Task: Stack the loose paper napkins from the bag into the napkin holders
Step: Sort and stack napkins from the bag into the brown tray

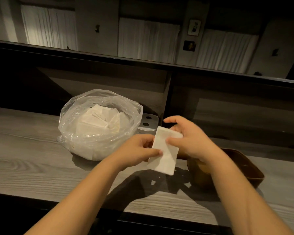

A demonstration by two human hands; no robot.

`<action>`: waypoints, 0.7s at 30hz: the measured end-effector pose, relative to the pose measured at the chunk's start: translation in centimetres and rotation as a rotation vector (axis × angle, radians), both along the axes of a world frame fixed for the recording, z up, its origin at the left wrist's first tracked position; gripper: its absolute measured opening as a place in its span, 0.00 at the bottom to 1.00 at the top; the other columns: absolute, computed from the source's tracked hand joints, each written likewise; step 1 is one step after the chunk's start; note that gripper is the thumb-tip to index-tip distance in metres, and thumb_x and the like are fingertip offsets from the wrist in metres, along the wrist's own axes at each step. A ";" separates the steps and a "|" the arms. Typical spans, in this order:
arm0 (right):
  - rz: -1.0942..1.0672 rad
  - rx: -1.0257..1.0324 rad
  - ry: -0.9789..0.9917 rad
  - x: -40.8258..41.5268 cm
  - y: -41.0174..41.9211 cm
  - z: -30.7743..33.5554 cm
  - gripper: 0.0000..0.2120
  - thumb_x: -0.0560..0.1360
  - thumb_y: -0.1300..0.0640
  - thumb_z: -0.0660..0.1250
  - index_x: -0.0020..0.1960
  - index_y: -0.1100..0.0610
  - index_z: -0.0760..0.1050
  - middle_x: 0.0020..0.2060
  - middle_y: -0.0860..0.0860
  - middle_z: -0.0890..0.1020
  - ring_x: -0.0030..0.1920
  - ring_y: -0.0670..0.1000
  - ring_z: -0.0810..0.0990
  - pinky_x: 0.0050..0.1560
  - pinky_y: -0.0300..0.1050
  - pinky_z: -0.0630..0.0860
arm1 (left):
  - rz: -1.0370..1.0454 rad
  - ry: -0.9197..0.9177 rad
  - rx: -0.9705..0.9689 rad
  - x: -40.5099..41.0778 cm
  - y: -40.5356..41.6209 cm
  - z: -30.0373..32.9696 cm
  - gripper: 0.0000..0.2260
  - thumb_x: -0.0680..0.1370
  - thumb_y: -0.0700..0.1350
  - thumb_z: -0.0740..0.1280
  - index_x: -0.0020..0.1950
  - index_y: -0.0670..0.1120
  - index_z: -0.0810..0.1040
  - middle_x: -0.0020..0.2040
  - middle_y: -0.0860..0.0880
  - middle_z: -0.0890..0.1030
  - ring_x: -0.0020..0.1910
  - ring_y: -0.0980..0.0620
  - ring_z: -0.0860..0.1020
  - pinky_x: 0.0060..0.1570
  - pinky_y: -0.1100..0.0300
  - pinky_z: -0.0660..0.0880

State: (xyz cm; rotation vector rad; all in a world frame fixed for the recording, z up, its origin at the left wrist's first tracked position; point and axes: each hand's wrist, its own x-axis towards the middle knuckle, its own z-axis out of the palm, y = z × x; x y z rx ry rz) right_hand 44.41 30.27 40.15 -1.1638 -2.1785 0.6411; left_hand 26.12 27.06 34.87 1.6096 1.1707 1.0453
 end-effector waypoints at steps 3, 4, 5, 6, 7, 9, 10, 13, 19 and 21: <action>-0.057 -0.240 0.341 1.8 0.3 0.8 0.23 0.74 0.56 0.73 0.66 0.48 0.70 0.55 0.46 0.80 0.55 0.48 0.80 0.54 0.46 0.79 | 0.087 -0.130 0.033 2.1 0.2 1.0 0.13 0.78 0.42 0.70 0.61 0.50 0.79 0.55 0.52 0.84 0.55 0.52 0.82 0.56 0.49 0.80; -0.063 -0.351 0.399 2.5 0.3 0.7 0.20 0.73 0.55 0.73 0.63 0.49 0.73 0.55 0.48 0.81 0.56 0.50 0.81 0.58 0.51 0.79 | 0.116 -0.171 0.048 2.8 0.4 1.0 0.13 0.78 0.42 0.70 0.62 0.50 0.78 0.56 0.52 0.84 0.56 0.52 0.82 0.56 0.47 0.80; -0.060 -0.438 0.411 3.2 0.2 0.4 0.17 0.73 0.55 0.73 0.61 0.51 0.75 0.56 0.49 0.82 0.56 0.51 0.81 0.59 0.54 0.79 | 0.135 -0.203 0.059 3.5 0.7 1.0 0.14 0.78 0.43 0.70 0.63 0.50 0.78 0.56 0.51 0.83 0.57 0.51 0.82 0.56 0.46 0.80; -0.061 -0.489 0.414 3.9 0.2 0.1 0.14 0.74 0.56 0.72 0.59 0.52 0.76 0.55 0.51 0.83 0.56 0.52 0.82 0.58 0.54 0.79 | 0.145 -0.219 0.059 4.3 1.0 1.0 0.13 0.78 0.43 0.70 0.62 0.50 0.78 0.57 0.51 0.83 0.57 0.51 0.81 0.56 0.47 0.80; -0.079 -0.510 0.425 4.5 0.1 -0.2 0.11 0.75 0.57 0.70 0.57 0.53 0.77 0.54 0.51 0.83 0.54 0.52 0.83 0.56 0.52 0.81 | 0.146 -0.221 0.046 5.0 1.2 0.9 0.12 0.78 0.44 0.70 0.61 0.50 0.78 0.56 0.51 0.83 0.56 0.51 0.82 0.55 0.49 0.81; -0.163 -0.521 0.501 5.8 0.4 -0.3 0.08 0.77 0.58 0.68 0.56 0.55 0.78 0.52 0.52 0.84 0.51 0.52 0.84 0.49 0.49 0.82 | 0.120 -0.180 0.006 6.7 1.6 0.7 0.08 0.79 0.45 0.69 0.57 0.49 0.79 0.52 0.48 0.84 0.48 0.54 0.82 0.50 0.57 0.81; -0.213 -0.532 0.555 6.7 0.7 -0.3 0.07 0.78 0.59 0.67 0.56 0.55 0.77 0.51 0.53 0.84 0.50 0.52 0.84 0.46 0.48 0.81 | 0.105 -0.142 -0.005 7.5 1.6 0.6 0.06 0.79 0.47 0.68 0.55 0.48 0.80 0.49 0.47 0.84 0.43 0.55 0.81 0.45 0.61 0.80; -0.324 -0.545 0.555 9.2 1.8 0.1 0.07 0.79 0.60 0.67 0.56 0.55 0.77 0.51 0.54 0.83 0.51 0.53 0.84 0.46 0.48 0.80 | 0.037 0.097 0.064 9.5 1.8 -0.4 0.07 0.81 0.49 0.65 0.56 0.51 0.79 0.46 0.55 0.80 0.40 0.61 0.77 0.40 0.66 0.74; -0.353 -0.677 0.131 12.2 3.5 -1.6 0.12 0.76 0.64 0.68 0.59 0.55 0.76 0.59 0.54 0.79 0.59 0.55 0.78 0.63 0.56 0.75 | -0.114 0.541 0.096 10.0 2.0 -1.0 0.10 0.80 0.56 0.64 0.60 0.58 0.79 0.55 0.58 0.78 0.52 0.59 0.75 0.54 0.58 0.73; -0.370 -0.722 0.017 12.0 3.9 -2.1 0.18 0.75 0.64 0.69 0.64 0.57 0.74 0.63 0.55 0.76 0.62 0.56 0.75 0.67 0.56 0.72 | -0.105 0.549 0.111 9.7 2.1 -1.1 0.10 0.80 0.57 0.65 0.58 0.58 0.79 0.55 0.58 0.78 0.54 0.57 0.75 0.57 0.56 0.74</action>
